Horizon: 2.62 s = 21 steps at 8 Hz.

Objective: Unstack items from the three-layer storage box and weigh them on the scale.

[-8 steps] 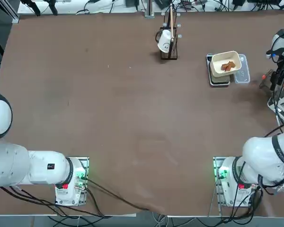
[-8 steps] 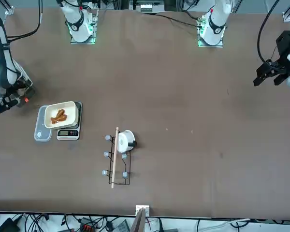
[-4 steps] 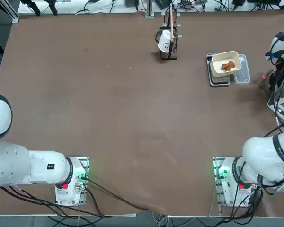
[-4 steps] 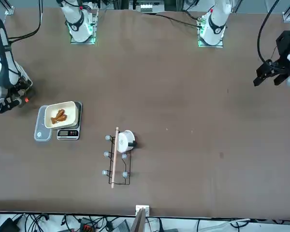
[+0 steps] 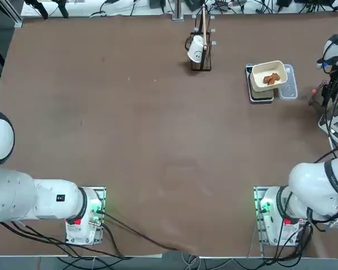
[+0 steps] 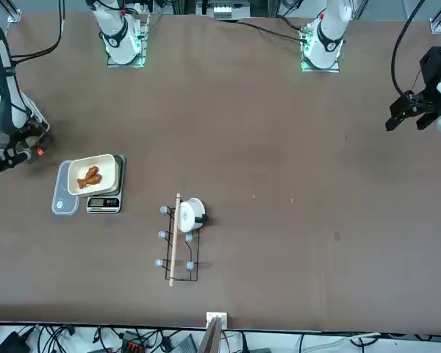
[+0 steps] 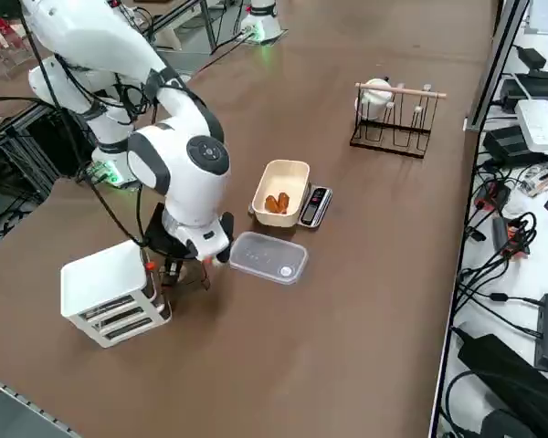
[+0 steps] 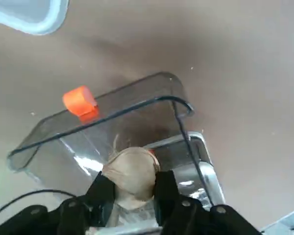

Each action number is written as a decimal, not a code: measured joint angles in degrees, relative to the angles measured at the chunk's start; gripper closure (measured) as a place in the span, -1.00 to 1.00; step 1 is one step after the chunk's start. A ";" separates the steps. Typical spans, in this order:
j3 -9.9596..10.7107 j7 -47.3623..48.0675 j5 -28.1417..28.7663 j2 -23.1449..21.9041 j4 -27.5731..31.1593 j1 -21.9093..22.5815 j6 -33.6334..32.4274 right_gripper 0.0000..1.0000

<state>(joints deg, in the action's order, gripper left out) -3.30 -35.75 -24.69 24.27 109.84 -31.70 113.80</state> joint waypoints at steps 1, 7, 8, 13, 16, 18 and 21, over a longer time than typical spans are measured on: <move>-0.24 0.04 3.26 -0.55 -1.64 0.23 -1.49 0.08; -2.83 11.63 19.46 -1.47 -12.61 8.29 -13.31 0.08; -2.92 17.65 22.87 -1.25 -12.60 11.28 -13.38 0.08; -2.60 29.02 26.59 0.58 -12.60 16.94 -12.52 -0.63; -1.88 27.59 25.35 0.27 -12.80 16.50 -13.38 -0.94; -1.46 18.10 17.64 -0.54 -12.98 13.69 -16.63 -0.23; -1.20 -1.69 9.22 -0.21 -11.46 9.20 -15.28 0.96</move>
<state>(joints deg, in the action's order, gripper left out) -4.50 -37.44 -15.47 24.05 98.38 -22.50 98.52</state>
